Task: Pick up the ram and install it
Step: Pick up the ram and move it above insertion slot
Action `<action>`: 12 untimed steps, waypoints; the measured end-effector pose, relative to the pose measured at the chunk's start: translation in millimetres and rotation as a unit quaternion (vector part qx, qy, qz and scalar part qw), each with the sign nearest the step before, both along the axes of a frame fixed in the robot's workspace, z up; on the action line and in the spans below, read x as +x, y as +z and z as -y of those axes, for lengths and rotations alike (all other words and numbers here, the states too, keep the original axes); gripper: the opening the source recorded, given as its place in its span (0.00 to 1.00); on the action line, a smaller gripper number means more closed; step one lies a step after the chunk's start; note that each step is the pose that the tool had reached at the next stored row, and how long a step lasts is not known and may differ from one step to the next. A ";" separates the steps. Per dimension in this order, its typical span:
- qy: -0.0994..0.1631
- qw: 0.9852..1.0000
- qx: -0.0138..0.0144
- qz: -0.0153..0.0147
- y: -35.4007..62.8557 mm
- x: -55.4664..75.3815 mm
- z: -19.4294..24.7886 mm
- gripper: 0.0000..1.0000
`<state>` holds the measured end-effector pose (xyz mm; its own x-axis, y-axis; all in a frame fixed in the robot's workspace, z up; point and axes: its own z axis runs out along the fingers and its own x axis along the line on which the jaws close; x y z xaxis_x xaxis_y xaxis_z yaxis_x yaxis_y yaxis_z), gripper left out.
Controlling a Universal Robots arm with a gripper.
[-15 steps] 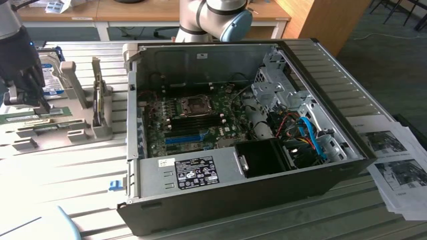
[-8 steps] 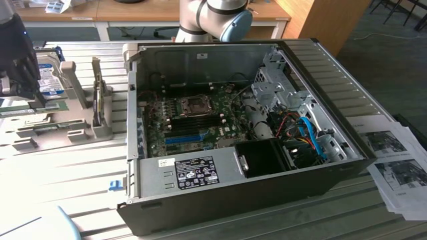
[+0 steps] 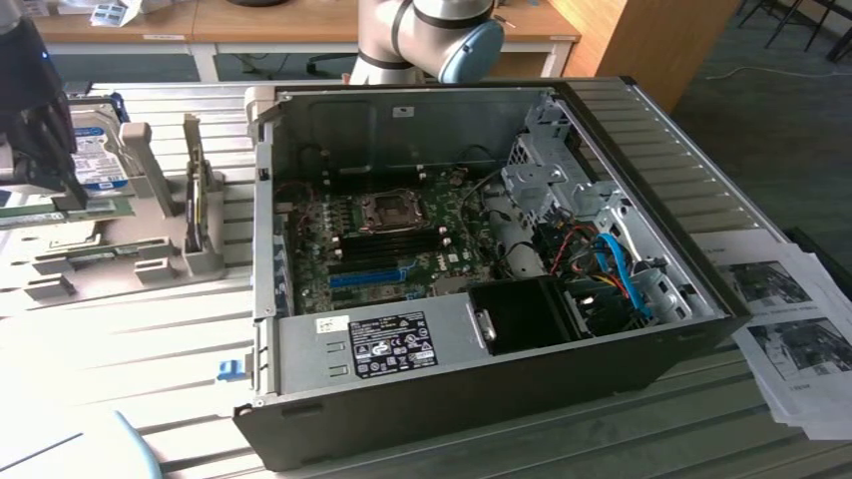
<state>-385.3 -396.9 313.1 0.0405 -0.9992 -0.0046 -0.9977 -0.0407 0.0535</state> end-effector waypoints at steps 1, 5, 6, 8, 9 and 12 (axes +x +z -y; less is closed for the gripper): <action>0.000 1.000 0.000 0.000 1.2 0.0 0.0 0.11; 0.000 1.000 0.000 0.000 6.3 0.0 0.0 0.11; 0.000 1.000 0.000 -0.001 7.7 0.1 0.0 0.11; 0.000 1.000 0.000 -0.001 10.7 0.1 0.0 0.11; 0.000 1.000 0.000 -0.001 12.1 0.1 0.0 0.11; 0.000 1.000 0.000 -0.001 16.5 0.1 0.0 0.11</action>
<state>-385.2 -396.8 329.6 0.0404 -0.9992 -0.0039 -0.9976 -0.0405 0.0555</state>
